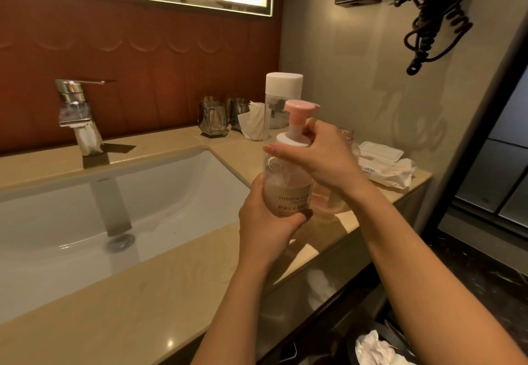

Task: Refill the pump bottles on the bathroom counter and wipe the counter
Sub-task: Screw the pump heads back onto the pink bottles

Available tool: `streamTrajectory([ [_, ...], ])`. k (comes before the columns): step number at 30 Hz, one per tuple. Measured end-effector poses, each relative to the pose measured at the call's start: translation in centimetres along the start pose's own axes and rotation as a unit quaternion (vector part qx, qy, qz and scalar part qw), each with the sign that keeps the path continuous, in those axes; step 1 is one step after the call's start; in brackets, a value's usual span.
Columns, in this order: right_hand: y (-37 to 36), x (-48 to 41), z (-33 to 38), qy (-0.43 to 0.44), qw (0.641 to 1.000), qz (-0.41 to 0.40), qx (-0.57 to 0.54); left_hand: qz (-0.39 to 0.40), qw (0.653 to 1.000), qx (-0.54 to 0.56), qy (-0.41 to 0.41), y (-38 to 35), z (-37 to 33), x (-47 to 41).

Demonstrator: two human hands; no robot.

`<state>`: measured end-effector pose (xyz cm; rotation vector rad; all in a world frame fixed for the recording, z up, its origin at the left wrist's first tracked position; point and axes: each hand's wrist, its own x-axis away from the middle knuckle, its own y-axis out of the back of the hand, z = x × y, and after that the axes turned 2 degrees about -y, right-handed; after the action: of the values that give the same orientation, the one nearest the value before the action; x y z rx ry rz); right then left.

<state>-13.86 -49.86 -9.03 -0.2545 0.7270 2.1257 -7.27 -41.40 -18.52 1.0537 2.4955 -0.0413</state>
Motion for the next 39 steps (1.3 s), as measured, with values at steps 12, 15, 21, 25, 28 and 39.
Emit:
streamTrajectory([
  [12, 0.7, 0.0, -0.1, -0.022, 0.987, 0.142, -0.066, -0.013, 1.0, -0.01, -0.016, -0.2, 0.3, -0.1],
  [15, -0.5, 0.3, -0.1, -0.01, 0.999, 0.045, 0.005, -0.025, 1.0, -0.004, -0.013, -0.4, 0.3, -0.1],
  [21, -2.2, 0.5, -0.4, 0.033, 0.985, -0.145, 0.087, -0.03, 0.999, -0.008, -0.013, -0.6, 0.1, 0.0],
  [25, -1.7, 0.5, -0.2, 0.012, 0.995, -0.079, 0.065, -0.037, 0.999, 0.006, -0.012, -0.6, 0.3, 0.0],
  [28, -0.4, 0.6, 0.4, 0.024, 0.999, 0.035, -0.021, -0.044, 0.999, 0.004, -0.016, -0.4, 0.3, 0.1],
  [39, -1.8, -0.6, -0.4, 0.006, 0.987, -0.114, 0.112, -0.035, 0.999, -0.006, -0.023, -0.4, 0.2, 0.1],
])
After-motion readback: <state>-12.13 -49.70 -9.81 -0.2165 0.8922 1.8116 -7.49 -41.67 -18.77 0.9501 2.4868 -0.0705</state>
